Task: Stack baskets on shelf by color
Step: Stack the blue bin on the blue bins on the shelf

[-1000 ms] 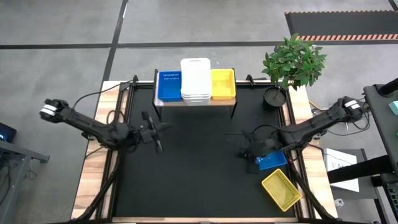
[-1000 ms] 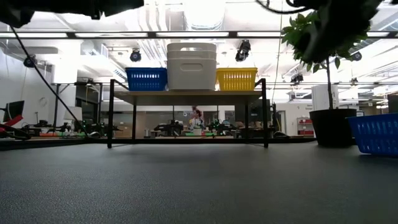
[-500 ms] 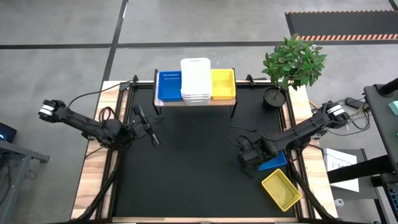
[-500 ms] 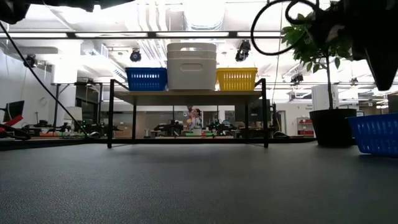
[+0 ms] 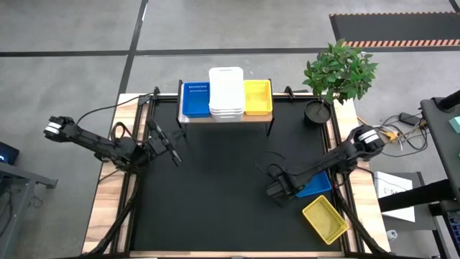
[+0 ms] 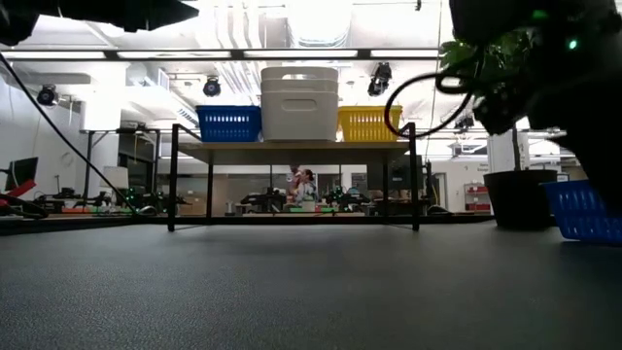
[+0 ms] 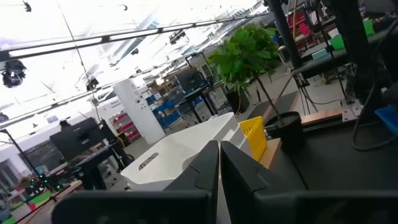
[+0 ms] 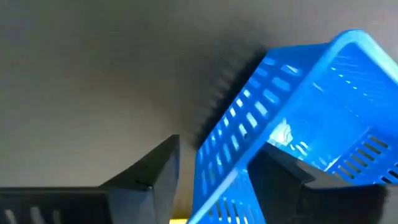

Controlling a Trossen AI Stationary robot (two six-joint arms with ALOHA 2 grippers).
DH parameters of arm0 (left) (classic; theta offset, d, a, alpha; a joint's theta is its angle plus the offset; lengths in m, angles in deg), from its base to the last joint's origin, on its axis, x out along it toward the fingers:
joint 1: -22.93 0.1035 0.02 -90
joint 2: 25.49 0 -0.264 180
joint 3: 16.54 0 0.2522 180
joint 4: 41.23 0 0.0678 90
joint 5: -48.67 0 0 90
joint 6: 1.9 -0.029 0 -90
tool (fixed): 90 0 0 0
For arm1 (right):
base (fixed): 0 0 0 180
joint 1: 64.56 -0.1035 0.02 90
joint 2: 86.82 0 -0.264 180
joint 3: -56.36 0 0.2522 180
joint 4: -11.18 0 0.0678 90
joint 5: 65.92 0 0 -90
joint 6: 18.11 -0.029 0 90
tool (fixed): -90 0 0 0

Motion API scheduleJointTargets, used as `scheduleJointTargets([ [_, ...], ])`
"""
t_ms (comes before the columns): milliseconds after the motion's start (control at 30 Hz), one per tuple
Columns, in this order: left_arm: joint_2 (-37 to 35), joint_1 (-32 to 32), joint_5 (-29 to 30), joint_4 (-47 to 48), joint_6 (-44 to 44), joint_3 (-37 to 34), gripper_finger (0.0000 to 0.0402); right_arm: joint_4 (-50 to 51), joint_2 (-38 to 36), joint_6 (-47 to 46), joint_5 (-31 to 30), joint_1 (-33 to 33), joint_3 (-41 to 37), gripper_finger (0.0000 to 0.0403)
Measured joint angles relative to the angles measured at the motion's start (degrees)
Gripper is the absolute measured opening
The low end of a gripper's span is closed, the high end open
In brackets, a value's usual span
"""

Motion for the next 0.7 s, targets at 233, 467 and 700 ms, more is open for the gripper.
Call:
scheduleJointTargets([
  [233, -1.1, -1.6, 0.0, -0.1, 0.1, -0.3, 0.0, 0.0, 3.2, 3.4, 0.0, -0.4, 2.3, 0.0057],
  [467, -4.3, -4.2, 0.1, -0.5, 1.6, -0.3, 0.0, -0.1, 4.4, 19.9, -1.2, -2.2, 13.5, 0.001],
  [700, -6.8, -6.8, 0.2, -0.5, 1.7, -0.5, 0.0, -2.3, 4.7, 37.9, -12.2, -3.7, 28.9, 0.0009],
])
